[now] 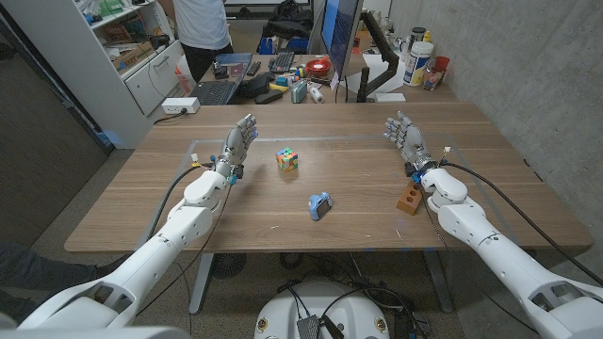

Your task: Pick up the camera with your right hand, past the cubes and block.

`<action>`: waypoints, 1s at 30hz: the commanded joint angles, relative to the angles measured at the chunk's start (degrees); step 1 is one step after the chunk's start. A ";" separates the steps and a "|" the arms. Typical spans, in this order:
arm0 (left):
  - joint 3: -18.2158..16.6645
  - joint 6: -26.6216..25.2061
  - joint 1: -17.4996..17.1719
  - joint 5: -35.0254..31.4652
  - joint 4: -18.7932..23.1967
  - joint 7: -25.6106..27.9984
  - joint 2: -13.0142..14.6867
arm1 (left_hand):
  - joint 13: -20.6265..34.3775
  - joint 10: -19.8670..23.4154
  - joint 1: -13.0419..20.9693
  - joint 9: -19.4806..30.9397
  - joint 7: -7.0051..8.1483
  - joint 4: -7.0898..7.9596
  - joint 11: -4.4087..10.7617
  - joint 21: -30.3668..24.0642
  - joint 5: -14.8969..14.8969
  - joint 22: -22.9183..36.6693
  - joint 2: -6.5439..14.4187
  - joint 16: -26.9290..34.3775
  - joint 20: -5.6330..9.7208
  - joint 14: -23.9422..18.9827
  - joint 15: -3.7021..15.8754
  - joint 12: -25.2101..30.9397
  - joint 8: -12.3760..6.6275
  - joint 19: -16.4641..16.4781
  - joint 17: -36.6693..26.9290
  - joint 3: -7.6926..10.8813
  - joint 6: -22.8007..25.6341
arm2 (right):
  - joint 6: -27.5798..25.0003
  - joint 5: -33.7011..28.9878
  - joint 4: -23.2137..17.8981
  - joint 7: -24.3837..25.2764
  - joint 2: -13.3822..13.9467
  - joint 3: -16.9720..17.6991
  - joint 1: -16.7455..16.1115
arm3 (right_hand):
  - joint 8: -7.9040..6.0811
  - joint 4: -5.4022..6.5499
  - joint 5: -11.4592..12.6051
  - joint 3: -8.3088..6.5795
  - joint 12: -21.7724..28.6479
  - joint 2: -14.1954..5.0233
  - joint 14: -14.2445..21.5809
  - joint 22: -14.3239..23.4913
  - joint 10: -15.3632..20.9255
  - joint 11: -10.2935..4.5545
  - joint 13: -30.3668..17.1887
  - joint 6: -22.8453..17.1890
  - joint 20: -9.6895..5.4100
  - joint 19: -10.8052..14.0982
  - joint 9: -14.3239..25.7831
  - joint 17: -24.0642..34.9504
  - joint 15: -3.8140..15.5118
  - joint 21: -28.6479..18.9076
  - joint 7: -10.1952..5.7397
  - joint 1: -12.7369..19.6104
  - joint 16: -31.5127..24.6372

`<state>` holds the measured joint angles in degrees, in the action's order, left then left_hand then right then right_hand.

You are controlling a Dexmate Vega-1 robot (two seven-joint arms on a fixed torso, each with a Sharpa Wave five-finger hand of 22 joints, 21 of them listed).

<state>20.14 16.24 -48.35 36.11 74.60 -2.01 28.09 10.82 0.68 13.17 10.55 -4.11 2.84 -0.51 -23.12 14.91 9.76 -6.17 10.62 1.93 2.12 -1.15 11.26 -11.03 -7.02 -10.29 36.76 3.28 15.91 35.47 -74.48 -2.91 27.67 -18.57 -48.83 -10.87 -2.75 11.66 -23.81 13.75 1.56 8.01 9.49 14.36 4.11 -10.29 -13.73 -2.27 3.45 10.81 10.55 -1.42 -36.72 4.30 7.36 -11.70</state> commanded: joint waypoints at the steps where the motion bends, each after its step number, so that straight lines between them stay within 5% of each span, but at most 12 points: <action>1: -3.36 -1.99 -0.68 -3.27 0.06 -1.55 -2.93 | 0.27 -0.11 0.53 0.15 -0.34 0.01 -0.06 -0.22 0.39 0.25 0.07 0.36 0.53 0.52 0.01 0.36 -0.28 -0.37 -0.24 0.35 -0.26 | -3.07 -5.74 0.24 -3.92 -5.33 6.81 -1.27 | -0.39 0.08 0.30 -0.28 0.01 -0.05 0.42 0.28 0.49 -0.17 -0.24 -0.41 0.01 0.49 0.08 0.28 0.11 -0.21 -0.10 0.44 -0.20; 14: -5.65 -2.63 -0.16 -5.09 -1.20 -4.04 -4.97 | 0.24 -0.13 0.57 0.16 -0.40 0.01 -0.37 0.19 0.42 0.27 0.17 0.34 0.43 0.61 -0.01 0.36 -0.21 -0.36 -0.25 0.19 -0.43 | -4.14 -10.73 -0.29 -6.13 -9.17 11.37 -1.79 | -0.39 -0.08 0.29 -0.18 -0.11 -0.23 0.49 0.28 0.56 -0.30 -0.26 -0.44 -0.46 0.91 0.07 0.23 0.24 0.16 -0.26 0.62 -0.12; 30: -7.19 -3.60 -1.29 -6.31 0.18 -4.31 -5.20 | 0.21 -0.14 0.62 0.17 -0.29 0.00 -0.33 0.61 0.43 0.28 0.29 0.35 0.32 0.62 0.08 0.38 -0.23 -0.26 -0.26 0.01 -0.38 | -1.56 -14.15 -0.70 -8.86 -11.06 12.90 -2.27 | -0.38 -0.41 0.32 -0.22 -0.15 -0.45 0.82 0.28 0.91 -0.65 -0.28 -0.43 -0.53 1.30 0.08 0.14 0.52 0.66 -0.79 1.07 -0.08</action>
<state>14.00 13.35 -48.90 30.81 73.71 -5.95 23.27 10.81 0.68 13.17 10.54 -4.30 2.84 -0.51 -22.83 14.91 9.74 -6.17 10.62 1.92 2.12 -1.15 11.26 -11.03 -7.01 -10.27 36.75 3.08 12.79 23.60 -74.61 -9.93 18.21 -7.29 -50.61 -10.87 -2.75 11.66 -23.81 13.74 1.03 8.41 9.48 14.96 3.69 -10.28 -14.03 -2.28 4.23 10.80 10.54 -1.01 -36.22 3.99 7.88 -11.70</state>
